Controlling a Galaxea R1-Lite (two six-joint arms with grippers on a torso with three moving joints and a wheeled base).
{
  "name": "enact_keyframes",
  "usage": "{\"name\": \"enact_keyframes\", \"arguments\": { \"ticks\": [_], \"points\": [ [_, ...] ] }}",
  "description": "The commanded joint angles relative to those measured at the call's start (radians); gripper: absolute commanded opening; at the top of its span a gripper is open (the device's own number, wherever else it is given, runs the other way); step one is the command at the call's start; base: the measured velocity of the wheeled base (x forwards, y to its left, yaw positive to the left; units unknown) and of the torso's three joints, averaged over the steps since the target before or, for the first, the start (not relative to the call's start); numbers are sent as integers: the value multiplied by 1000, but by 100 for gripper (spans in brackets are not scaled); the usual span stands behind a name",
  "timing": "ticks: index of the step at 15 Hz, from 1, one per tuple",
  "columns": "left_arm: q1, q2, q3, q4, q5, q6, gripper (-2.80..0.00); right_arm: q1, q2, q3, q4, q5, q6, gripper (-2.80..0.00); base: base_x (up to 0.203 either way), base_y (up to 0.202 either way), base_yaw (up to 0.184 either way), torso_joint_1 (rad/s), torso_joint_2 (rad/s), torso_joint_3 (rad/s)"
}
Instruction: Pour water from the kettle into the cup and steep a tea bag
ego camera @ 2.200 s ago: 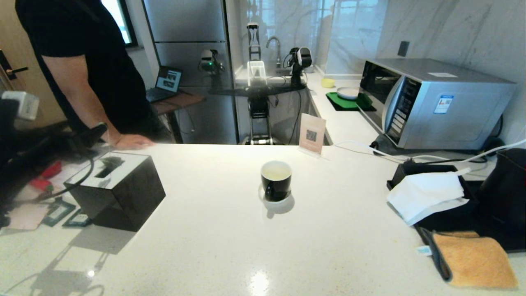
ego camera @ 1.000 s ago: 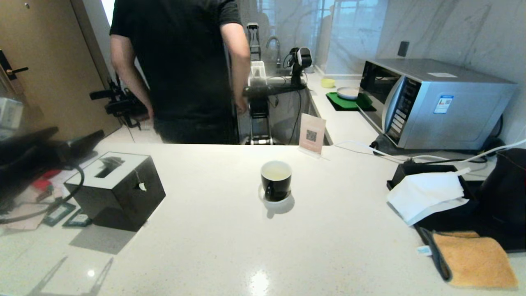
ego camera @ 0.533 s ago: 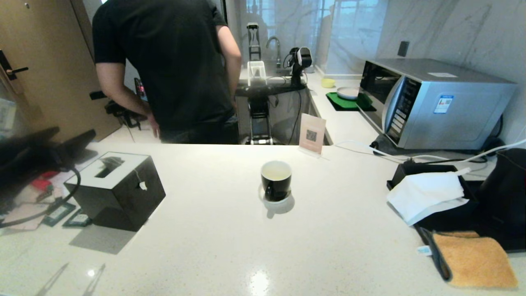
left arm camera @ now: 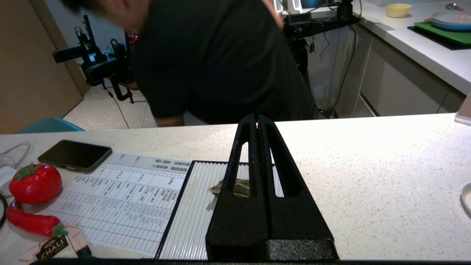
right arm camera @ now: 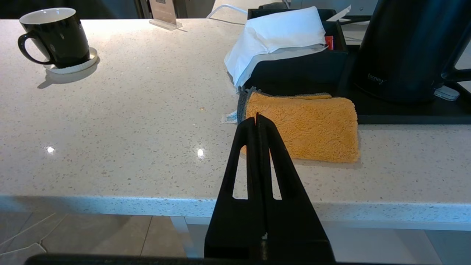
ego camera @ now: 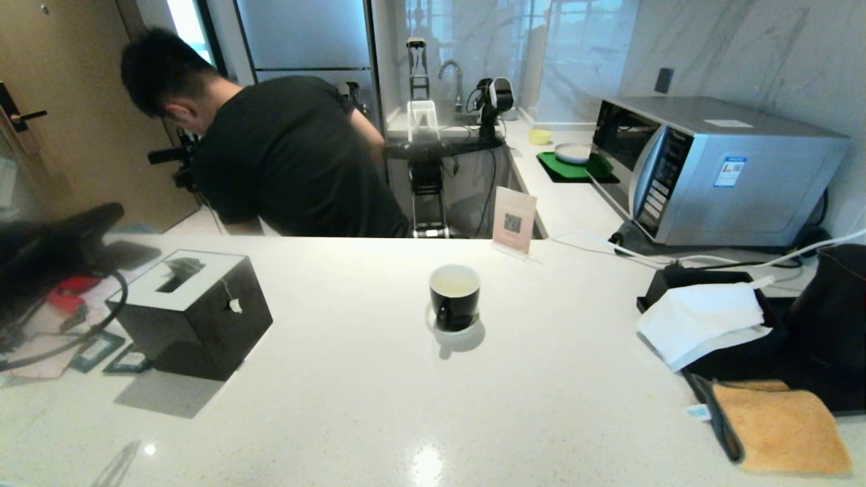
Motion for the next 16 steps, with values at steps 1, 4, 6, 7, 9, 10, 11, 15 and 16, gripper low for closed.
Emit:
{"name": "enact_keyframes", "arguments": {
  "ticks": [1, 4, 6, 7, 9, 10, 11, 15, 16],
  "points": [
    [-1, -22, -5, 21, -1, 0, -280, 0, 2, 0, 0, 0, 0, -280, 0, 0, 0, 0, 0, 0],
    [-1, -64, -34, 120, -3, -1, -280, 0, 2, 0, 0, 0, 0, -280, 0, 0, 0, 0, 0, 0],
    [-3, -91, -70, 202, -4, -1, -280, 0, 2, 0, 0, 0, 0, -280, 0, 0, 0, 0, 0, 0],
    [-5, -113, -84, 259, -3, -1, -280, 0, 2, 0, 0, 0, 0, -280, 0, 0, 0, 0, 0, 0],
    [-5, -153, -118, 405, -3, 0, -280, 0, 2, 0, 0, 0, 0, -280, 0, 0, 0, 0, 0, 0],
    [-6, -176, -141, 498, -4, 0, -280, 0, 2, 0, 0, 0, 0, -280, 0, 0, 0, 0, 0, 0],
    [-7, -192, -163, 578, -5, 1, -280, 0, 2, 0, 0, 0, 0, -280, 0, 0, 0, 0, 0, 0],
    [-8, -202, -302, 820, -4, 2, -280, 0, 2, 0, 0, 0, 0, -280, 0, 0, 0, 0, 0, 0],
    [-8, -193, -349, 889, -4, 3, -280, 0, 2, 0, 0, 0, 0, -280, 0, 0, 0, 0, 0, 0]
  ]
}}
